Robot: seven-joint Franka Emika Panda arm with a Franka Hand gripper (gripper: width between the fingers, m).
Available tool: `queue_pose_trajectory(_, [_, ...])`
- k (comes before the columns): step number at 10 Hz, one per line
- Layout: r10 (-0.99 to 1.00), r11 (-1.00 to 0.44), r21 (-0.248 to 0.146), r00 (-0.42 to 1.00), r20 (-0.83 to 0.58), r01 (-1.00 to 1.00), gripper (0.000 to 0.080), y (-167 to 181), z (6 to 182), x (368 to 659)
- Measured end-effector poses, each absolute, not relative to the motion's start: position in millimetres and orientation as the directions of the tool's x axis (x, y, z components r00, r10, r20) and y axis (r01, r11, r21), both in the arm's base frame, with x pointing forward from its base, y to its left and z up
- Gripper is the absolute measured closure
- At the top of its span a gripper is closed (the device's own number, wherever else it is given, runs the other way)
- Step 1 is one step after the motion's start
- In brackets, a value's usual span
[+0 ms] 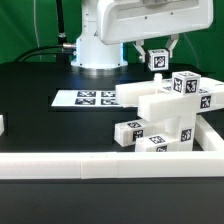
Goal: Assemble chair
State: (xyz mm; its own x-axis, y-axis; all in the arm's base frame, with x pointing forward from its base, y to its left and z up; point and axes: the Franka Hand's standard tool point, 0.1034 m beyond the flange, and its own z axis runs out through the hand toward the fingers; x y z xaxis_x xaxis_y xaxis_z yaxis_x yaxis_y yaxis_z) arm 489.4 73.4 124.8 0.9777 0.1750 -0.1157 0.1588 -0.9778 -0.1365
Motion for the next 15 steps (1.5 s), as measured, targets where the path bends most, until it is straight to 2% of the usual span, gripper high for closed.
queue_pose_trajectory(2, [0.176,-0.978,-0.136,0.978,-0.115,0.16,0.0515,73.5,125.4,490.3])
queue_pose_trajectory(4, [0.181,-0.976,-0.135,0.98,-0.086,0.168,0.0515,75.5,135.1,505.2])
queue_pose_trajectory(15, [0.212,-0.971,-0.132,0.974,-0.077,0.201,0.0515,68.0,122.6,523.2])
